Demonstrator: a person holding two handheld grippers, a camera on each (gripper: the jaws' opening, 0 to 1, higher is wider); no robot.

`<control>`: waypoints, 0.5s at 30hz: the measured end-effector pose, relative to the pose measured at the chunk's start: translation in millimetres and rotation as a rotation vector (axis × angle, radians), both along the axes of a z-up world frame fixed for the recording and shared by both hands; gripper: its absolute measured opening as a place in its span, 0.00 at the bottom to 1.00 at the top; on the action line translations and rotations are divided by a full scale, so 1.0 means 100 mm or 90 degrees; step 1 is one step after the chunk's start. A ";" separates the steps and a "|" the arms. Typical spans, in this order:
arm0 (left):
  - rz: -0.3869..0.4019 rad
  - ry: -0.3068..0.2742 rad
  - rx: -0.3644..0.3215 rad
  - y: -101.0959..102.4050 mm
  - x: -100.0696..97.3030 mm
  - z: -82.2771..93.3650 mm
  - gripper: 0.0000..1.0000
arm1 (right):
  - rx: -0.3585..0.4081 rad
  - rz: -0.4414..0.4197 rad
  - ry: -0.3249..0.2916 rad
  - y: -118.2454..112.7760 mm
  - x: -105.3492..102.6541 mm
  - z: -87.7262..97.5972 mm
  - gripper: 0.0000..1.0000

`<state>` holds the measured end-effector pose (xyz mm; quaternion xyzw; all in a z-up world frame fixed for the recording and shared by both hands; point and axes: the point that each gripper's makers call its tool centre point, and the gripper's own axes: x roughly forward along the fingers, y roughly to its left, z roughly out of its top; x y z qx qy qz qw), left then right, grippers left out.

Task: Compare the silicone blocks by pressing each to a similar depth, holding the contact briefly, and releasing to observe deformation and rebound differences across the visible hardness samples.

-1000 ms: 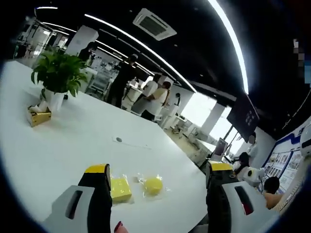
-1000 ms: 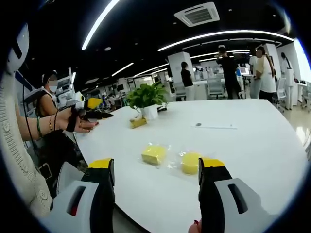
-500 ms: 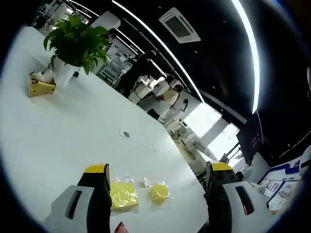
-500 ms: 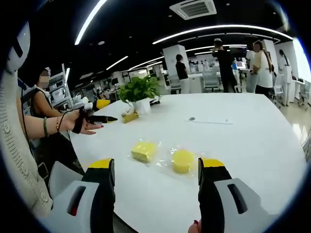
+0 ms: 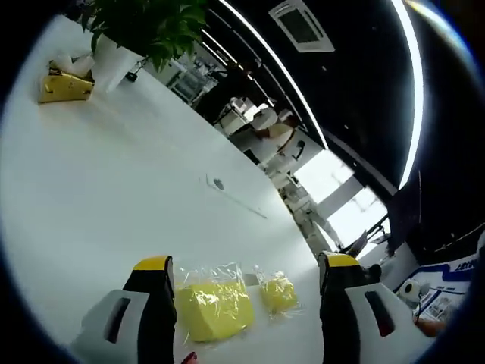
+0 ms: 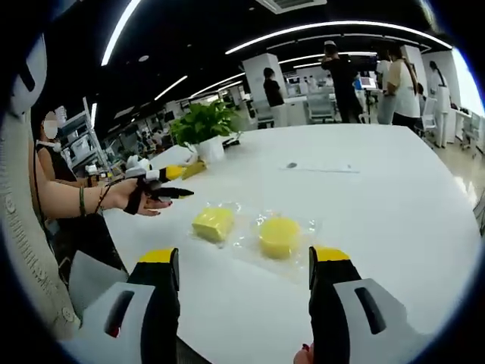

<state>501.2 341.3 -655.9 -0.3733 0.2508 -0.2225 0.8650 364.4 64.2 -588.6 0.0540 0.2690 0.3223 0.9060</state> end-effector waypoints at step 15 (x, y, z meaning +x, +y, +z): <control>0.042 0.015 -0.068 0.03 0.14 -0.54 0.54 | -0.031 0.004 0.036 0.03 0.16 -0.18 0.63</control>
